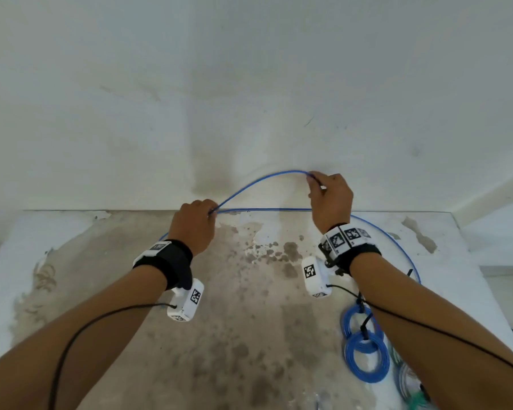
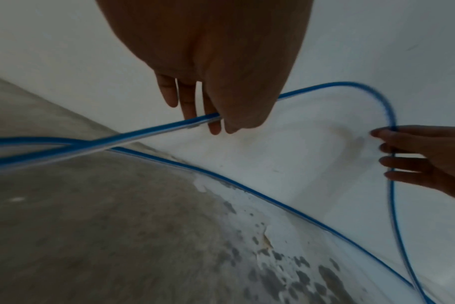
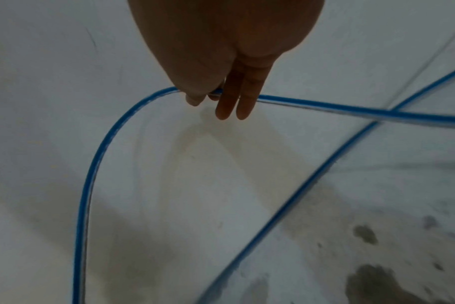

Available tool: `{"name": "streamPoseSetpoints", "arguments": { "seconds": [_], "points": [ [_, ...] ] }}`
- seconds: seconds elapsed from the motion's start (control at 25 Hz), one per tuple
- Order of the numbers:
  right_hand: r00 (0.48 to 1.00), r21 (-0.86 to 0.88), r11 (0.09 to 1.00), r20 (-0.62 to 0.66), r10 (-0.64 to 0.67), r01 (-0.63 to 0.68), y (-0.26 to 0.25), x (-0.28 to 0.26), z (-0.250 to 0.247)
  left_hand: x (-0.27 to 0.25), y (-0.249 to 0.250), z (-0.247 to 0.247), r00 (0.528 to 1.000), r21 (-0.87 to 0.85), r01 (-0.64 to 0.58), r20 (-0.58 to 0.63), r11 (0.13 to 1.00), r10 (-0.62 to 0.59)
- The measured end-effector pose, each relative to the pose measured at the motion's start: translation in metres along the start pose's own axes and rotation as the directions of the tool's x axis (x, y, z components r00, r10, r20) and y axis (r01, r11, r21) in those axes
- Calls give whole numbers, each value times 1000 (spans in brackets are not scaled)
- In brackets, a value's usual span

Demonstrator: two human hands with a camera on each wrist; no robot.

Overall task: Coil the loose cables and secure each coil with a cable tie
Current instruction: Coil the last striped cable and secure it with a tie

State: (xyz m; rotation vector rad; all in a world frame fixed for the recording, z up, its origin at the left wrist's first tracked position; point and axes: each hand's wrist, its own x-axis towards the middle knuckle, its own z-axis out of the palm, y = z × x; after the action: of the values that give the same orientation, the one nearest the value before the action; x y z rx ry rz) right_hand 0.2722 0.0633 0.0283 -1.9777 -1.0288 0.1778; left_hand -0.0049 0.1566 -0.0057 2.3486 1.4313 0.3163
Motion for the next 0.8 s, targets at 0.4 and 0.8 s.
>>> {"name": "streamPoseSetpoints", "arguments": {
  "seconds": [0.4,0.8],
  "points": [
    [993,356,934,89,-76,39,-91,2,-61,-31,9,-54,996,-250,44,-60,967,-61],
    [965,394,904,127,-231,165,-137,-26,-114,-68,59,-96,969,-409,67,-192,910,-158]
  ]
}}
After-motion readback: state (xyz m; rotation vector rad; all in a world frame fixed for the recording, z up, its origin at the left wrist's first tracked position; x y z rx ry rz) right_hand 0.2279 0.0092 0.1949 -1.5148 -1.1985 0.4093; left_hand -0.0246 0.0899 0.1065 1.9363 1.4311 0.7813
